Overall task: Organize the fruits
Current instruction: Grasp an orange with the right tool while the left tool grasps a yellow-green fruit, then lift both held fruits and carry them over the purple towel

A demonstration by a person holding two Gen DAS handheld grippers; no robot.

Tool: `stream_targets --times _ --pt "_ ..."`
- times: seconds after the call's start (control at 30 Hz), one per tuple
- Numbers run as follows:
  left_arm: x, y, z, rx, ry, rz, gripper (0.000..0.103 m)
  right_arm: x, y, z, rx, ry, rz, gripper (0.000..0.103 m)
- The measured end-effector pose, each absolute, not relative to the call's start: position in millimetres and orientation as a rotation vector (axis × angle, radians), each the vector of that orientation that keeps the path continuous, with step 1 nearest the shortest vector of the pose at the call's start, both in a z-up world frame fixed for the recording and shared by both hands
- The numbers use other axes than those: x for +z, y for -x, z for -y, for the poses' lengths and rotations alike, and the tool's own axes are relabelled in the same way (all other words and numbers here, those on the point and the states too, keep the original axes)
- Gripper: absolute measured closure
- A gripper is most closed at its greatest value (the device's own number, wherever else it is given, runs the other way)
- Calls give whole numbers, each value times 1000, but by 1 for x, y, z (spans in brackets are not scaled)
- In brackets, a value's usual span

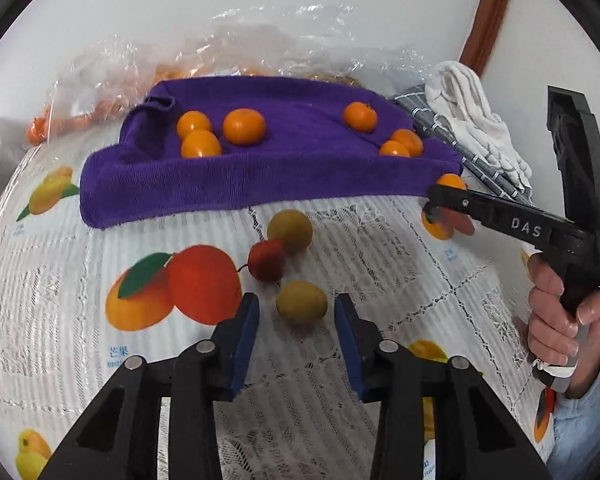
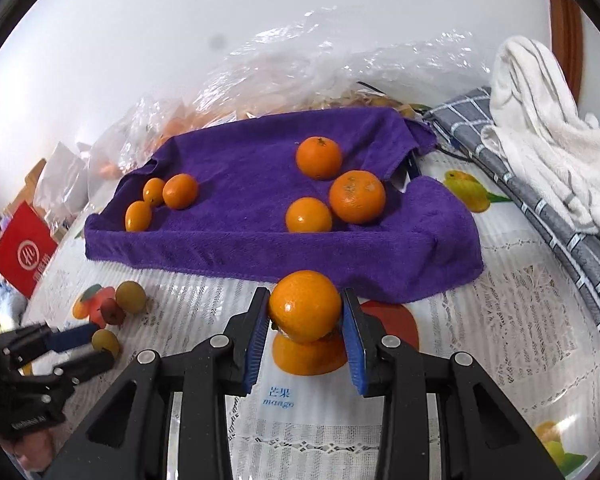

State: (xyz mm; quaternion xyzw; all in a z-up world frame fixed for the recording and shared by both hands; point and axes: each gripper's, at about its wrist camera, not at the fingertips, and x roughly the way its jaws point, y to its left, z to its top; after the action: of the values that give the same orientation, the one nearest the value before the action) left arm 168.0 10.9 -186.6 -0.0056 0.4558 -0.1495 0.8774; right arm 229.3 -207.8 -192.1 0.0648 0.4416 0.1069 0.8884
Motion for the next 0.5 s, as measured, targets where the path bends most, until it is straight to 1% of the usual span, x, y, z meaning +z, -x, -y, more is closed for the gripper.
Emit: stream_targets --times 0.03,0.13,0.33,0.5 --pt "-187 -167 -9 -311 2 -944 77 -194 -231 209 222 -142 -926 68" --pt "-184 -166 -11 -312 9 -932 78 -197 -232 208 218 -136 -937 68" --pt "-163 -163 -37 -249 50 -837 78 -198 -231 205 226 -117 -937 68" --pt "-171 -176 -59 -150 77 -880 78 -201 -232 203 230 -101 -950 68"
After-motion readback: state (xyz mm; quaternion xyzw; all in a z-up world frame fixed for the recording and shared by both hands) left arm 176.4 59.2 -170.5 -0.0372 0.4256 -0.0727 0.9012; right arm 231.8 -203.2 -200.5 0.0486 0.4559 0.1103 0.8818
